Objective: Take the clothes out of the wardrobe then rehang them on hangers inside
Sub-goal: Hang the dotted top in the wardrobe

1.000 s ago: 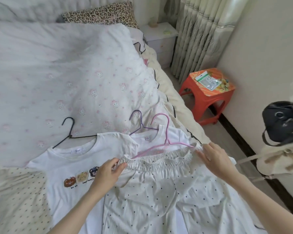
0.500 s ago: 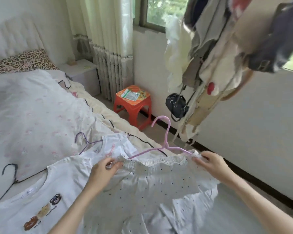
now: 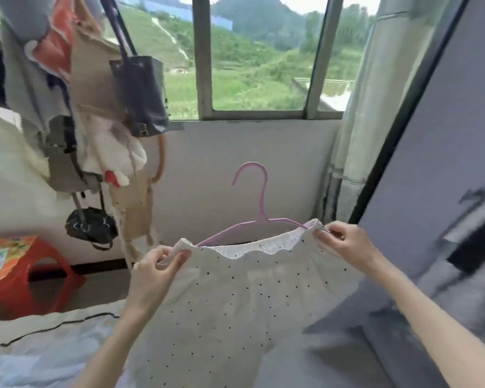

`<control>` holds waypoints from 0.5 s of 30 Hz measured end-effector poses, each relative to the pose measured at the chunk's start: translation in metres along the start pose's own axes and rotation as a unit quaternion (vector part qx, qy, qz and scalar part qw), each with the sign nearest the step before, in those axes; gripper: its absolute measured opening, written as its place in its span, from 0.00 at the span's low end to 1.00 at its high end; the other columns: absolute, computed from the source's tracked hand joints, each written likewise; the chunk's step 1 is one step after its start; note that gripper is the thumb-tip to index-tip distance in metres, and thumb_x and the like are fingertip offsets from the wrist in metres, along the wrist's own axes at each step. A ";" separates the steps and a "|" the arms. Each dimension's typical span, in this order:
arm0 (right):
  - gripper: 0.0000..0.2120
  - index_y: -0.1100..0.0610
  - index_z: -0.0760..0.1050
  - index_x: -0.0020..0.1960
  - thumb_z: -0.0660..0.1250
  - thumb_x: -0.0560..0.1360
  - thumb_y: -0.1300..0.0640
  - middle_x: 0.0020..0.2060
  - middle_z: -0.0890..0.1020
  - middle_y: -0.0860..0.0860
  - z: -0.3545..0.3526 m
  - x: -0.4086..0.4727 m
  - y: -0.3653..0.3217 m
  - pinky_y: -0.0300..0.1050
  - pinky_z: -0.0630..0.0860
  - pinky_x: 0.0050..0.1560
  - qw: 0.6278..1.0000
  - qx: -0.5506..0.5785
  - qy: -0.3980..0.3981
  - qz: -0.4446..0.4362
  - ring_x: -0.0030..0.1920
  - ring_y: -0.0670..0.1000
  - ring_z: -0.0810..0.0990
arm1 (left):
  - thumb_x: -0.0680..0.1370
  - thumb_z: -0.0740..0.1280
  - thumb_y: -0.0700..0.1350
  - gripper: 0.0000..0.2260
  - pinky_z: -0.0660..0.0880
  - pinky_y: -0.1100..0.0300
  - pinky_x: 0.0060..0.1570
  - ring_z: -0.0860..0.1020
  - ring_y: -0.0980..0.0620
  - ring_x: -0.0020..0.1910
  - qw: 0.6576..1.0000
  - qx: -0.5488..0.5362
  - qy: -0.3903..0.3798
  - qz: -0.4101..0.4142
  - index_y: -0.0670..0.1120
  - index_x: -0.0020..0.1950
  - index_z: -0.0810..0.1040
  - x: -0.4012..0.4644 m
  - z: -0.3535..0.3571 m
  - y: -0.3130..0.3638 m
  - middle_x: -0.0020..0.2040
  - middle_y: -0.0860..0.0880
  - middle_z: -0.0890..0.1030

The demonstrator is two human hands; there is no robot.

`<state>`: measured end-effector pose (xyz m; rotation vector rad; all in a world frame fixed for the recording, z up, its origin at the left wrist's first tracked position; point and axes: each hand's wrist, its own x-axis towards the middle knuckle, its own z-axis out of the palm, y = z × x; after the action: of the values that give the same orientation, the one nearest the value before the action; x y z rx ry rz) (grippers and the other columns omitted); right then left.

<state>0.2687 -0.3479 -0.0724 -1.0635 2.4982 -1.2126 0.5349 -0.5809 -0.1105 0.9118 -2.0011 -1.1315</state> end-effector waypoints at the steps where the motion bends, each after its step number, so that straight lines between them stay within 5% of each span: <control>1: 0.13 0.56 0.77 0.36 0.68 0.74 0.48 0.29 0.72 0.48 -0.022 -0.011 0.012 0.39 0.62 0.33 1.000 -0.013 0.016 0.008 0.31 0.46 0.67 | 0.69 0.69 0.62 0.17 0.69 0.62 0.38 0.78 0.54 0.39 1.000 -0.002 -0.019 0.012 0.48 0.39 0.78 0.003 0.019 0.013 0.37 0.51 0.81; 4: 0.18 0.60 0.72 0.32 0.67 0.74 0.48 0.26 0.67 0.46 -0.080 -0.045 0.047 0.36 0.61 0.29 0.997 -0.045 0.057 0.027 0.29 0.46 0.64 | 0.72 0.70 0.51 0.09 0.68 0.63 0.37 0.77 0.53 0.38 0.996 -0.006 -0.070 0.047 0.47 0.40 0.79 0.003 0.077 0.051 0.36 0.50 0.80; 9: 0.22 0.54 0.66 0.29 0.66 0.69 0.38 0.23 0.65 0.43 -0.173 -0.102 0.091 0.39 0.60 0.32 0.989 -0.045 0.105 0.089 0.28 0.45 0.63 | 0.73 0.69 0.52 0.08 0.67 0.60 0.37 0.74 0.53 0.37 0.982 -0.025 -0.156 0.102 0.48 0.40 0.78 -0.006 0.179 0.114 0.36 0.50 0.77; 15: 0.23 0.52 0.62 0.25 0.67 0.73 0.45 0.19 0.66 0.43 -0.255 -0.158 0.137 0.39 0.60 0.31 0.970 -0.032 0.205 0.127 0.24 0.42 0.63 | 0.74 0.68 0.51 0.12 0.66 0.66 0.37 0.71 0.50 0.36 0.968 -0.032 -0.199 0.149 0.46 0.36 0.74 -0.037 0.292 0.169 0.34 0.51 0.73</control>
<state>0.2023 -0.0279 -0.0303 -0.5140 2.8806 -1.3950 0.2787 -0.3597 -0.0876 0.3460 -2.3075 -1.2670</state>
